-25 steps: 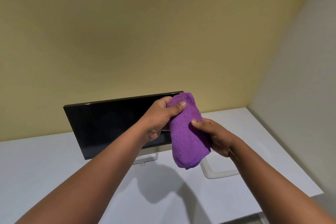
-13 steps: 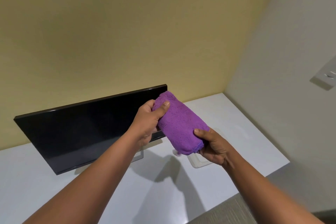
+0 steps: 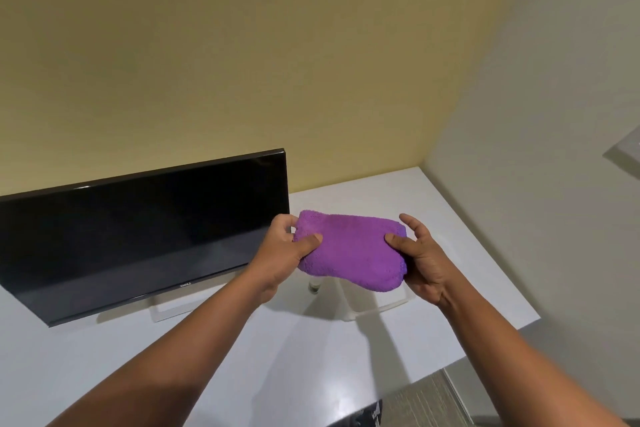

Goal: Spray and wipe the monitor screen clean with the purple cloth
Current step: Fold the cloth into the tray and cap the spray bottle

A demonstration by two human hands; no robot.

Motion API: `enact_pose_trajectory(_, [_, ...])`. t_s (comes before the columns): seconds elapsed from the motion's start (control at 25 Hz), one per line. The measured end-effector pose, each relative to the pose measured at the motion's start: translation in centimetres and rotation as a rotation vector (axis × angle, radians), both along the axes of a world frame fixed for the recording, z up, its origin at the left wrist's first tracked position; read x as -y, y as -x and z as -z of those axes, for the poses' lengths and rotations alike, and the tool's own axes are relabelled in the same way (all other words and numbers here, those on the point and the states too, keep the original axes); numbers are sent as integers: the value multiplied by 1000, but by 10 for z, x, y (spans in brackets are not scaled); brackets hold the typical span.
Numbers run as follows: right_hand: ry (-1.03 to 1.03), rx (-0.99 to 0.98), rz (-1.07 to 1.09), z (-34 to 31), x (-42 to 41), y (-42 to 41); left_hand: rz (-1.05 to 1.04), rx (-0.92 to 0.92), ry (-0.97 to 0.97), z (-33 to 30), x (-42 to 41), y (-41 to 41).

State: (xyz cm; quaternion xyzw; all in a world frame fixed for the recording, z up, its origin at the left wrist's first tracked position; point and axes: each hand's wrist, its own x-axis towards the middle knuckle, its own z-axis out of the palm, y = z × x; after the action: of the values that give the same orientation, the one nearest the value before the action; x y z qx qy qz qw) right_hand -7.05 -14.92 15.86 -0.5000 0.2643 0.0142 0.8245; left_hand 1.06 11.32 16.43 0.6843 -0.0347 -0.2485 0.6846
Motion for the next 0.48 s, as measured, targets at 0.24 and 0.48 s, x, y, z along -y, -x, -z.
enact_pose_trajectory(0.24, [179,-11,-190,33,90,-24,24,58,-131,25,68,10])
enact_pose_trajectory(0.48, [353,-43,-529,58,148,-49,51,106,-326,57,101,19])
